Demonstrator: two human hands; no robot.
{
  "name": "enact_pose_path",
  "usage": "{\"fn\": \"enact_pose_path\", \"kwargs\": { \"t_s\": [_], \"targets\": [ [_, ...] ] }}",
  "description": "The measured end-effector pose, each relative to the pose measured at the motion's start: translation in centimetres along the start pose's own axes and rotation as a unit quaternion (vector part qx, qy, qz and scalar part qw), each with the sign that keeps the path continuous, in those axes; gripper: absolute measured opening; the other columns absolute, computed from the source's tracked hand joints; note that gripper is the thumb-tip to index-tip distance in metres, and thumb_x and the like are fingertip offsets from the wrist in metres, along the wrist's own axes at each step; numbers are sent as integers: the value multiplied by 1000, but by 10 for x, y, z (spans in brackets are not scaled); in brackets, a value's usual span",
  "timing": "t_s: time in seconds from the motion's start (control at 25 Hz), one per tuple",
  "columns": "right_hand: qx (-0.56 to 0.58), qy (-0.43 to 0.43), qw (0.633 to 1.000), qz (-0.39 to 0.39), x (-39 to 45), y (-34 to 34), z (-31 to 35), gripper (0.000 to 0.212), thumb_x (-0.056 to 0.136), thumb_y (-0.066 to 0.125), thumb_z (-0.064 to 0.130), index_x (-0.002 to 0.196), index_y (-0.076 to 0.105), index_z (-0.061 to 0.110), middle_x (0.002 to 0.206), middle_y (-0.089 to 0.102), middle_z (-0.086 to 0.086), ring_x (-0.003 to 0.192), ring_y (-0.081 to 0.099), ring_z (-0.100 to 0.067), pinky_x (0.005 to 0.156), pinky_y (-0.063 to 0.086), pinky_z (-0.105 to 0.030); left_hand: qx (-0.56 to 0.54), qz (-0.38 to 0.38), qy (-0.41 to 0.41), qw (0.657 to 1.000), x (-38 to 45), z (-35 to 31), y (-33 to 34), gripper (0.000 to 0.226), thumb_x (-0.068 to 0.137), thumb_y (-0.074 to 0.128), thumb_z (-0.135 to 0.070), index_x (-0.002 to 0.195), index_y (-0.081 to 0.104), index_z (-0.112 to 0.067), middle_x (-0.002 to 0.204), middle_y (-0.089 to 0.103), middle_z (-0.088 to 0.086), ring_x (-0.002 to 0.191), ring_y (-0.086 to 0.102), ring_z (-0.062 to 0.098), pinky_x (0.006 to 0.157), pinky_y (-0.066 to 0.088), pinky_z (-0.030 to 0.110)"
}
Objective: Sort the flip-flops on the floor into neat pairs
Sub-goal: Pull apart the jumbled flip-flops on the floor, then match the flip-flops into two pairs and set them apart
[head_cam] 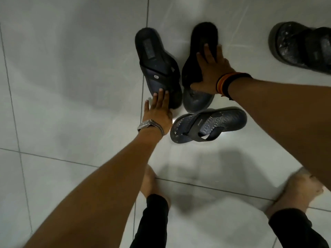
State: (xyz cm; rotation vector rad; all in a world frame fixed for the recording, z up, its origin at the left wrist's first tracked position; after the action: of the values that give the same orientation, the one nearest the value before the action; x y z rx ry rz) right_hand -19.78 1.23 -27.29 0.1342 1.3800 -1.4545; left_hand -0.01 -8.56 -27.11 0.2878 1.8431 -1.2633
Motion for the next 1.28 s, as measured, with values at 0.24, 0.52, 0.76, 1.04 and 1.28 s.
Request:
{"fn": "enact_pose_path", "kwargs": {
  "t_s": [0.24,0.52,0.76,1.04,1.28],
  "targets": [
    [5,-62,998,0,-6,22,33,104,82,67,52,161,8,19,170,-12,-8,152,-20,-44,121,14,-62,18,12,71,997,6,37,-27,64,104,35,-34,160,6,-24,168,-8,-1,153,16,25,118,30,42],
    [71,45,987,-140,-74,7,-26,90,92,59,46,161,11,14,170,-5,-14,156,-7,-37,122,13,-61,2,-36,46,998,-25,22,-25,58,102,42,-30,155,26,-15,168,9,9,145,33,35,117,31,46],
    [-17,224,960,-169,-152,-19,-180,84,94,60,37,161,12,21,169,-9,-15,154,-9,-43,118,13,-69,-53,-66,103,991,-100,-100,50,84,95,52,-24,160,-1,-12,168,-5,13,155,-1,29,125,14,48],
    [78,181,977,-85,-143,-19,-283,97,89,66,24,159,0,37,168,13,-13,153,15,-43,118,25,-63,202,-74,197,956,-83,-171,95,90,83,57,0,159,10,-11,167,0,13,154,-5,34,123,1,56],
    [151,148,967,-140,-200,3,-288,65,93,62,29,150,30,24,137,57,-22,117,60,-45,99,51,-49,189,-30,212,958,-63,-230,83,79,93,53,-16,159,10,-12,167,8,10,154,0,31,123,-1,55]
  ]
}}
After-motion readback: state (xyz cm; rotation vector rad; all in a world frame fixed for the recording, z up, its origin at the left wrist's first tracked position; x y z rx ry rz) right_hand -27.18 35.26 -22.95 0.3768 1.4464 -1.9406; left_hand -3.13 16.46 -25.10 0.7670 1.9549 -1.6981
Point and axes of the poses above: each hand's wrist, its own x-axis towards the middle knuckle, its own y-axis out of the palm, z = x × y, the point moved 7 cm from there along x, towards the middle knuckle
